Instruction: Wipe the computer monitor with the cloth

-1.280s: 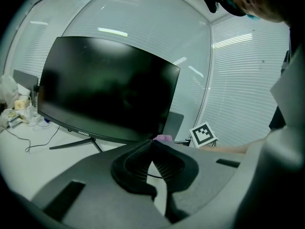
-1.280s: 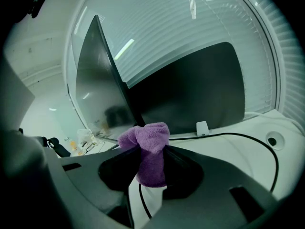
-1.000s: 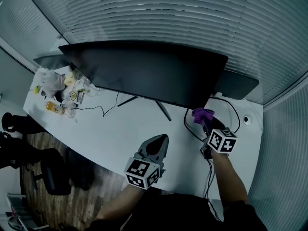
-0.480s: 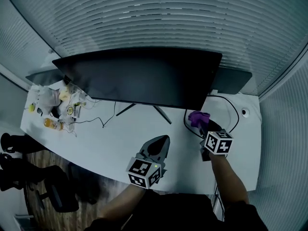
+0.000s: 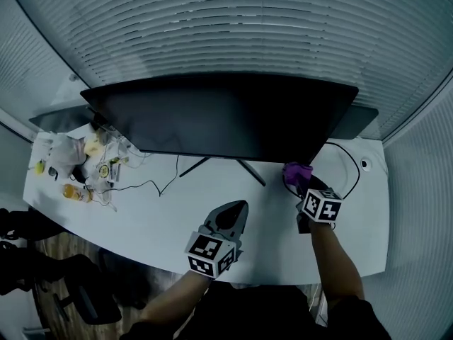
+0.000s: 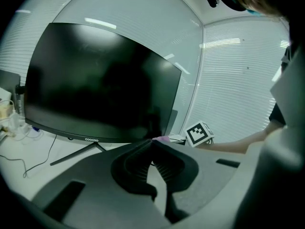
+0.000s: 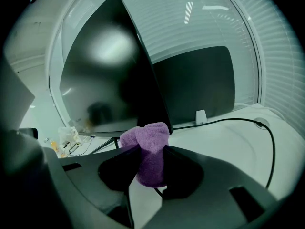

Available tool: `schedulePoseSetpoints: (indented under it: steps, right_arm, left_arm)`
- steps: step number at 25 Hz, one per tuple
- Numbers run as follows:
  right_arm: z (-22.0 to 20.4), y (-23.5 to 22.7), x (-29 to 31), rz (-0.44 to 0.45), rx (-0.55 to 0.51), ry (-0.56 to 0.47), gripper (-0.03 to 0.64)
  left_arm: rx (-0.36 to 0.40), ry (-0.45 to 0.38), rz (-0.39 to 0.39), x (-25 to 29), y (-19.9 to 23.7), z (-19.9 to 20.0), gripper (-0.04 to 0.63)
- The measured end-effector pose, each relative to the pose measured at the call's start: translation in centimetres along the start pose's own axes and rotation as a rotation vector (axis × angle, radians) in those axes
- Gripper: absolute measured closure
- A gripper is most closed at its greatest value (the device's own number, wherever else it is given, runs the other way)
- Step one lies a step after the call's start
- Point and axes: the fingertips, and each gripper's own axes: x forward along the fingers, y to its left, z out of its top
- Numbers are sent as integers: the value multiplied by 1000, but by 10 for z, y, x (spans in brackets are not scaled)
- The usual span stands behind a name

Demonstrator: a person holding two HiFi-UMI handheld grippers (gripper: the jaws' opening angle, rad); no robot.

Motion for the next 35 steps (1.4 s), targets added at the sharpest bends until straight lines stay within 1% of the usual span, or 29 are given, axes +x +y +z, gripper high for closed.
schedulePoseSetpoints:
  steps: [3, 9, 14, 20, 24, 30, 35]
  right_arm:
    - [3, 7, 9, -12, -3, 0, 472]
    - [4, 23, 27, -25, -8, 7, 473]
    - [0, 41, 35, -21, -22, 17, 474]
    - [-2, 75, 49, -1, -36, 30, 472]
    - [-6, 98, 59, 17, -48, 41, 474]
    - [-13, 137, 78, 57, -65, 55, 472]
    - [-19, 174, 98, 91, -71, 58, 474]
  left_arm:
    - [0, 3, 0, -7, 11, -3, 591]
    - [-30, 12, 15, -19, 38, -11, 591]
    - [-47, 1, 26, -28, 54, -13, 591]
    - [-72, -17, 50, -44, 76, -13, 591]
    - [-97, -10, 71, -59, 90, -16, 591]
    - [-107, -31, 113, -79, 116, -21, 591]
    - [-125, -28, 147, -99, 142, -27, 591]
